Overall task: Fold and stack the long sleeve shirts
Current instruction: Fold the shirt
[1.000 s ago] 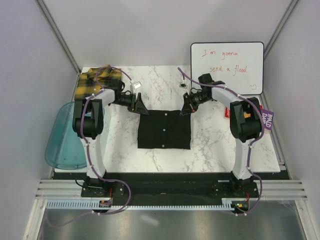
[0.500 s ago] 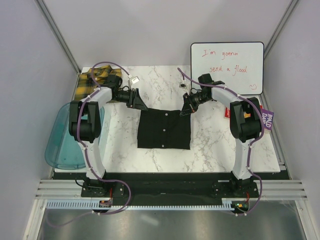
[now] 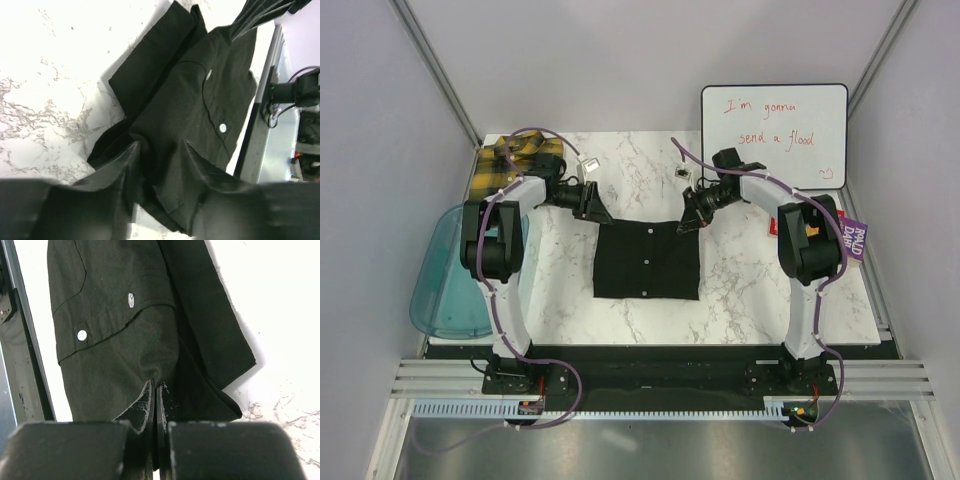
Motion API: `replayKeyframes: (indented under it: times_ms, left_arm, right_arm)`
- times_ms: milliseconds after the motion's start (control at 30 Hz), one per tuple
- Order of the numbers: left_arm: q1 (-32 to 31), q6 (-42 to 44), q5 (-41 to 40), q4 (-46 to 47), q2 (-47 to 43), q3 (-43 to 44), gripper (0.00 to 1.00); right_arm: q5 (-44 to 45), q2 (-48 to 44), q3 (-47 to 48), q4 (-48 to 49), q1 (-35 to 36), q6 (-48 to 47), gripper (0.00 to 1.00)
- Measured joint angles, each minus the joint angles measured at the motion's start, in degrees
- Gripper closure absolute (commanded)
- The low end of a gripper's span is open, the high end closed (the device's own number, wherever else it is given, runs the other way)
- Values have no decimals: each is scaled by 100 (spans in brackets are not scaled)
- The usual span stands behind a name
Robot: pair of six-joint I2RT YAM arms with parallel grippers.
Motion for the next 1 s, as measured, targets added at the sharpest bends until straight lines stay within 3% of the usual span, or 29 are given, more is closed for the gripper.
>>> replayKeyframes:
  times_ms: [67, 133, 433, 633, 800, 1000]
  left_arm:
    - [0, 4, 13, 46, -13, -68, 93]
    - [2, 35, 13, 61, -85, -201, 98]
    - [7, 46, -153, 57, -540, -184, 98]
    - [28, -39, -629, 238, 140, 380, 98]
    - [28, -415, -1180, 177, 1005, 885, 98]
    - [4, -588, -1541, -98, 1086, 1150, 98]
  right_arm:
    - [4, -7, 0, -2, 24, 0, 100]
    - [13, -39, 0, -15, 35, 4, 100]
    - [212, -258, 238, -92, 44, 2, 100]
    - [575, 509, 927, 188, 44, 120, 100]
    - [909, 1436, 1346, 680, 83, 776, 100]
    - [1340, 1491, 1572, 730, 223, 1040, 100]
